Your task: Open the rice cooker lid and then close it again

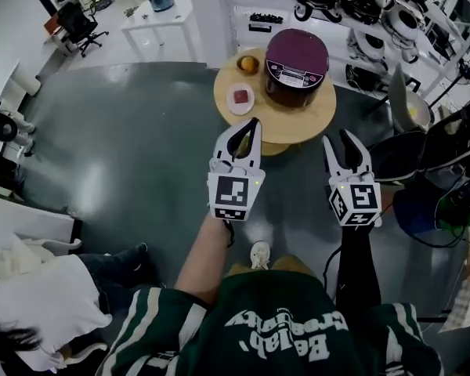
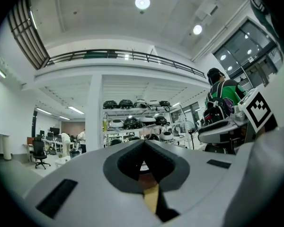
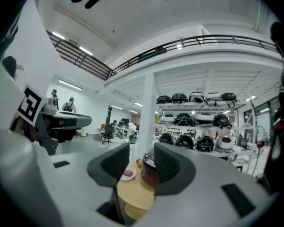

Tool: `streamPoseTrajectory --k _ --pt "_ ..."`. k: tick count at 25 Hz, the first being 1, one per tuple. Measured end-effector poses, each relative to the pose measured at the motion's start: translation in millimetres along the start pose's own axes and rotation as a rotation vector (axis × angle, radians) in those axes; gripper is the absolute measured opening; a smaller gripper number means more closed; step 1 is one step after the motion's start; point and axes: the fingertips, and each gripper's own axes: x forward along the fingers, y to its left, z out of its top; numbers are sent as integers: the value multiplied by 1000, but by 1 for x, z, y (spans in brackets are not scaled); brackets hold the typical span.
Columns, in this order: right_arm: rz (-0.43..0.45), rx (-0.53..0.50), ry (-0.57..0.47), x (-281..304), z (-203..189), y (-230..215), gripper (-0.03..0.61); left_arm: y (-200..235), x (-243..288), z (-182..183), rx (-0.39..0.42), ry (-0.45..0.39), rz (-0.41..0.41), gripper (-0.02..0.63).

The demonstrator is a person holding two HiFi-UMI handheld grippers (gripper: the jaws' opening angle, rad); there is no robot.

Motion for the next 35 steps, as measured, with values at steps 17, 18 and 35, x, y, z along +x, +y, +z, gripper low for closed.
streamPoseTrajectory --k 17,18,35 --pt "98 16 -39 73 -6 5 166 38 29 -22 18 32 86 -2" --pt "102 21 -42 79 -7 1 166 39 36 -24 20 37 88 -2" --pt "165 69 -96 218 -1 -102 158 56 200 -27 36 60 98 -2"
